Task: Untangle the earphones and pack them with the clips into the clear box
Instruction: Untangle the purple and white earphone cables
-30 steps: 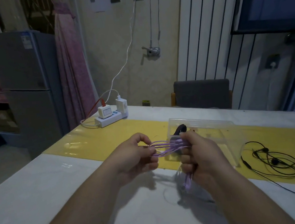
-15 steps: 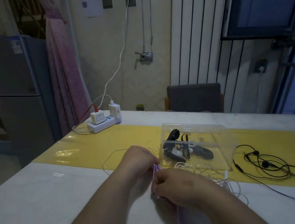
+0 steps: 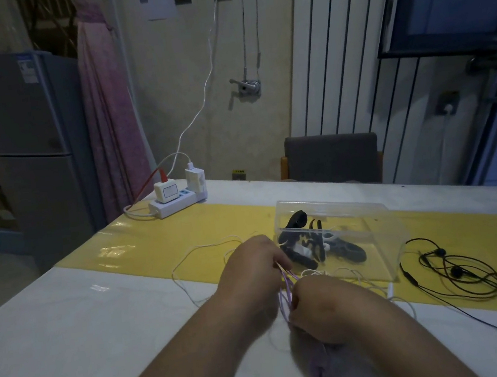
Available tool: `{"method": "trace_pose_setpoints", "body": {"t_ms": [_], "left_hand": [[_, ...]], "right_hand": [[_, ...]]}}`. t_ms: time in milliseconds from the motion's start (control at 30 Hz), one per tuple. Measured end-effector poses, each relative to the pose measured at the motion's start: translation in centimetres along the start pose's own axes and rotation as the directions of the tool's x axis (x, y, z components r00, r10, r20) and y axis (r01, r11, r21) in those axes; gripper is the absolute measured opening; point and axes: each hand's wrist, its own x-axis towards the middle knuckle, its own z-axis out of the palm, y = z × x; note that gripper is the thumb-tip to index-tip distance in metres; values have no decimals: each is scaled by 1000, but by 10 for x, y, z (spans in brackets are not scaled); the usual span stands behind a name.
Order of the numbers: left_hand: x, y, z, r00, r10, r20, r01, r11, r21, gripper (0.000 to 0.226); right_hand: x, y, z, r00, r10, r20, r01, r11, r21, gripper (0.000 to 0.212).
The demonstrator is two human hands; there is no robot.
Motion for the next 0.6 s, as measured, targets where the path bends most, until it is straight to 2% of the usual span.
{"method": "trace_pose_setpoints", "body": {"t_ms": [100, 200, 300, 433, 600], "left_hand": [[-3, -3, 0, 999, -16, -30, 16, 1000, 3, 34], [-5, -5, -3, 998, -66, 22, 68, 996, -66, 41], [-6, -3, 0, 993, -112, 40, 117, 980, -163, 28], [-5, -4, 6, 997, 45, 69, -40, 997, -72, 14], [-2, -5, 8, 989, 137, 56, -137, 991, -11, 19]], "right_hand": [[-1, 1, 0, 1000, 4, 7, -4, 999, 34, 5], [0, 3, 0, 1000, 18, 19, -19, 998, 54, 5], [-2, 2, 0, 1000, 3, 28, -5, 997, 73, 12], [-4, -1, -3, 998, -26, 63, 21, 997, 74, 22], [-11, -3, -7, 998, -17, 57, 14, 998, 55, 29]]}}
